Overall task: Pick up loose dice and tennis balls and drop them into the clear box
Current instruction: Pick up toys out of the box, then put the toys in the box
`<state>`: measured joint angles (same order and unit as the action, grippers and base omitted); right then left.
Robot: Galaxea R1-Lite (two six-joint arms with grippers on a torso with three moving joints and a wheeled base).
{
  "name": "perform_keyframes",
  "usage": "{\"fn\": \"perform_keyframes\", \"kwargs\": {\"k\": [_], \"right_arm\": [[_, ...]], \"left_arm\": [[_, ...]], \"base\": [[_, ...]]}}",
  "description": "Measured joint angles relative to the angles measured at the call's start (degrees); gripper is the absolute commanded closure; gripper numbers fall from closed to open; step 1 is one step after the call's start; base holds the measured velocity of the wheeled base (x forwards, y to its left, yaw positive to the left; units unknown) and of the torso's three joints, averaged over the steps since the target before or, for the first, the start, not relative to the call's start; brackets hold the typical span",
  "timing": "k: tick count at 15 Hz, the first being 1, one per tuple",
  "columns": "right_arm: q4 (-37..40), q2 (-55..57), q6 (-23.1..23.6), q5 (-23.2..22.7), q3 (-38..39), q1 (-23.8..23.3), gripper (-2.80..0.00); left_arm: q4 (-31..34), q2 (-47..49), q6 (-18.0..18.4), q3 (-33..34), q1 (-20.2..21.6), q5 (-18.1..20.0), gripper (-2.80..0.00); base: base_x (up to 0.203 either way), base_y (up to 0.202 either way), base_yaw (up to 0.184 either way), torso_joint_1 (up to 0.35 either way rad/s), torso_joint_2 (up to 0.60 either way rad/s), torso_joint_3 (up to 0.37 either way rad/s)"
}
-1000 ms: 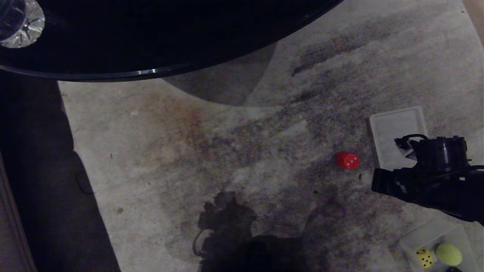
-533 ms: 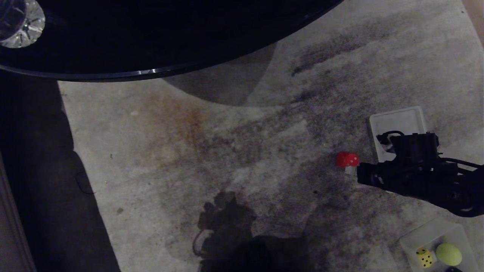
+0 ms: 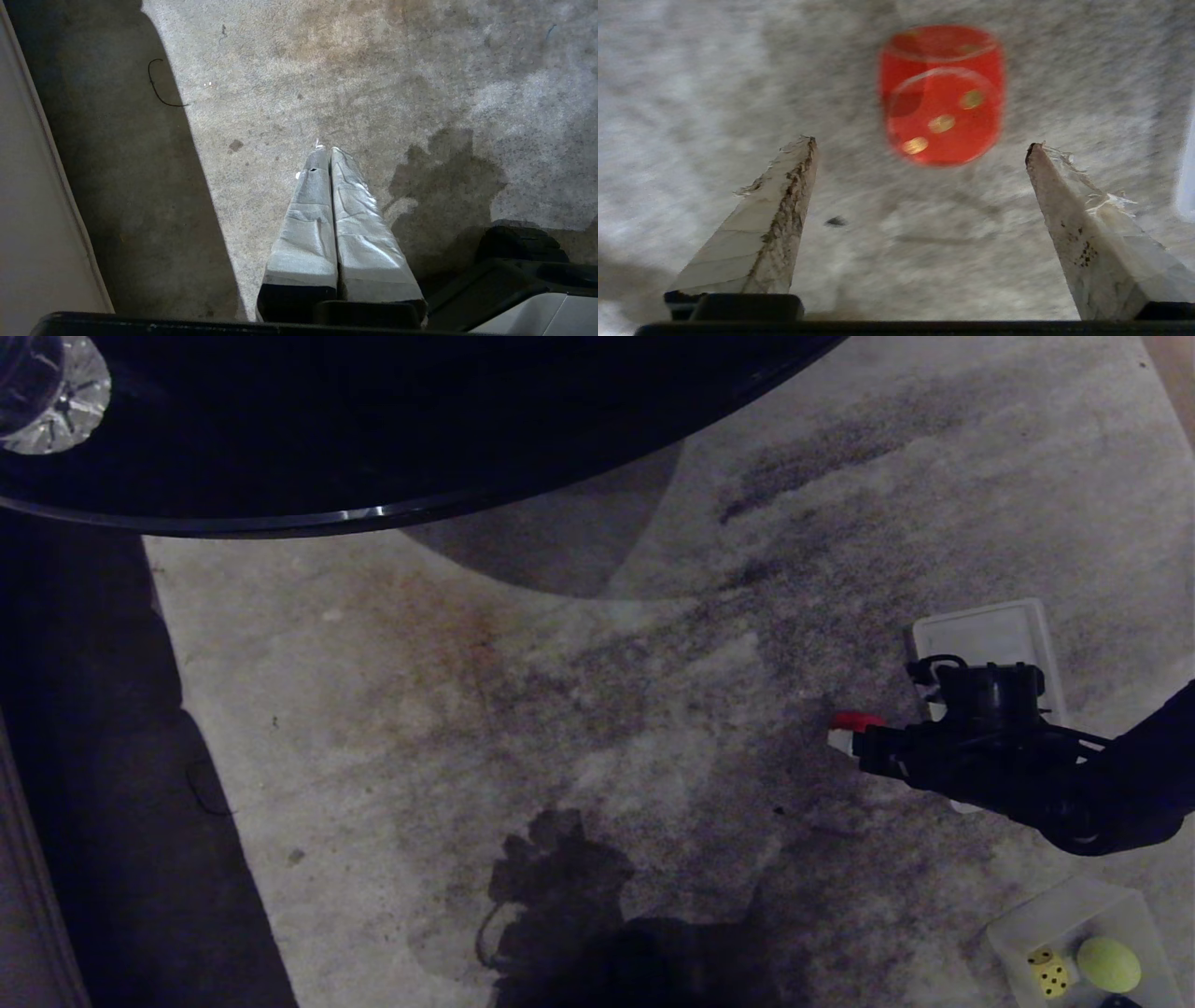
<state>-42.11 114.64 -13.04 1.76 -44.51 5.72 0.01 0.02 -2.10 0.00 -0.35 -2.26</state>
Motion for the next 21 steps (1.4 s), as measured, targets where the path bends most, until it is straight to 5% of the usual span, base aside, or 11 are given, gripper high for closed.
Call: {"fn": "perform_keyframes", "kwargs": {"k": [6, 7, 16, 21], "right_arm": [[-0.11, 3.97, 1.86, 1.99, -4.22, -0.64, -2.80], [-0.12, 4.57, 1.85, 2.33, -4.90, -0.83, 0.00], [0.07, 5.23, 2.35, 4.86, -4.93, -1.02, 0.00], [3.92, -7.41, 5.48, 5.41, 5.03, -1.54, 0.00]], "left_arm": [[0.02, 0.00, 0.01, 0.00, 0.00, 0.01, 0.00], [0.01, 0.00, -0.01, 0.00, 0.00, 0.02, 0.00], [0.01, 0.00, 0.00, 0.00, 0.01, 0.02, 0.00], [-0.01, 0.00, 0.01, 0.00, 0.00, 0.02, 0.00]], "base": [[0.000, 0.000, 0.000, 0.000, 0.00, 0.000], [0.000, 0.000, 0.000, 0.000, 0.00, 0.000], [0.000, 0.000, 0.000, 0.000, 0.00, 0.000], [0.000, 0.000, 0.000, 0.000, 0.00, 0.000]]}}
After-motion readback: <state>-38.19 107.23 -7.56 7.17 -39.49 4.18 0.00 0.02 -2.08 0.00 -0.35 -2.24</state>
